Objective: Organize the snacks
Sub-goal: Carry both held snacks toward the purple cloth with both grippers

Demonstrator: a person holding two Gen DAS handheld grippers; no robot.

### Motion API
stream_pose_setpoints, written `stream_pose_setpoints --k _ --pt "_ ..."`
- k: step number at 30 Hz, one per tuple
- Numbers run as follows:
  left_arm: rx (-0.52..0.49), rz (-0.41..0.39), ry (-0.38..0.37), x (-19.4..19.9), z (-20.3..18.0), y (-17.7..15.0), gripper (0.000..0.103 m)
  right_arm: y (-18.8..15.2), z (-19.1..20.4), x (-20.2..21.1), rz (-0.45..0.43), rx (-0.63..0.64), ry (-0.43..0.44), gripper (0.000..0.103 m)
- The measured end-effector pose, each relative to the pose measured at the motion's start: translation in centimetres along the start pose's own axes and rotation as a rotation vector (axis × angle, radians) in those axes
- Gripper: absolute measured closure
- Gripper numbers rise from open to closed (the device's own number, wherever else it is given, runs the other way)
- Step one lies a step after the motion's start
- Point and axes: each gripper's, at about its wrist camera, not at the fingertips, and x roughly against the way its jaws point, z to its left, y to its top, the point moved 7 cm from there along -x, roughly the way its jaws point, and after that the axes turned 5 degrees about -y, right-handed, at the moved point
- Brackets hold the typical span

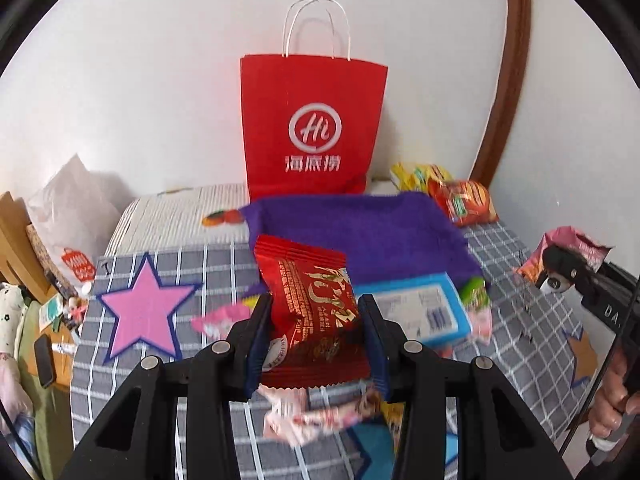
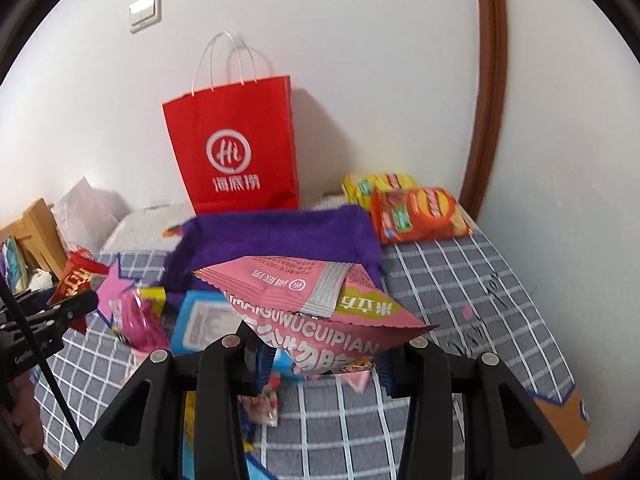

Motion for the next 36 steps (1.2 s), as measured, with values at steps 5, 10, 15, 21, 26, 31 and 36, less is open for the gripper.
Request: stream_pose_setpoints --k 5,10,15,21,26,31,36 --pt "-0.011 -0.01 0.006 -1.4 -0.3 2.3 0.063 1.8 0.2 -2.4 0.032 -0.029 0.06 0.062" --pt "-0.019 -0.014 0.016 -3.2 -0.3 4.3 0.063 3.7 0.1 -5.1 0.054 -0.052 0.079 0.062" --pt "-0.024 -0.002 0.027 -5.3 -0.1 5.9 0.063 6.1 0.6 -7.7 0.054 -0.032 0.097 0.062" --pt "-0.031 0.005 0.036 -8.1 0.4 7.8 0.063 8.0 2.6 -11.1 0.085 0.006 0.142 0.062" --pt "-0.019 0.016 0.033 -10.2 1.1 9.0 0.063 9.8 3.7 -13.6 0.091 0.042 0.143 0.062" --pt "-0.001 0.026 0.034 -12.3 1.7 10.1 0.063 11.5 3.8 -16.5 0.101 0.049 0.145 0.062" --pt "-0.004 0.045 0.05 -15.4 2.3 10.6 0.063 11.7 3.4 -19.7 0.102 0.058 0.151 0.062"
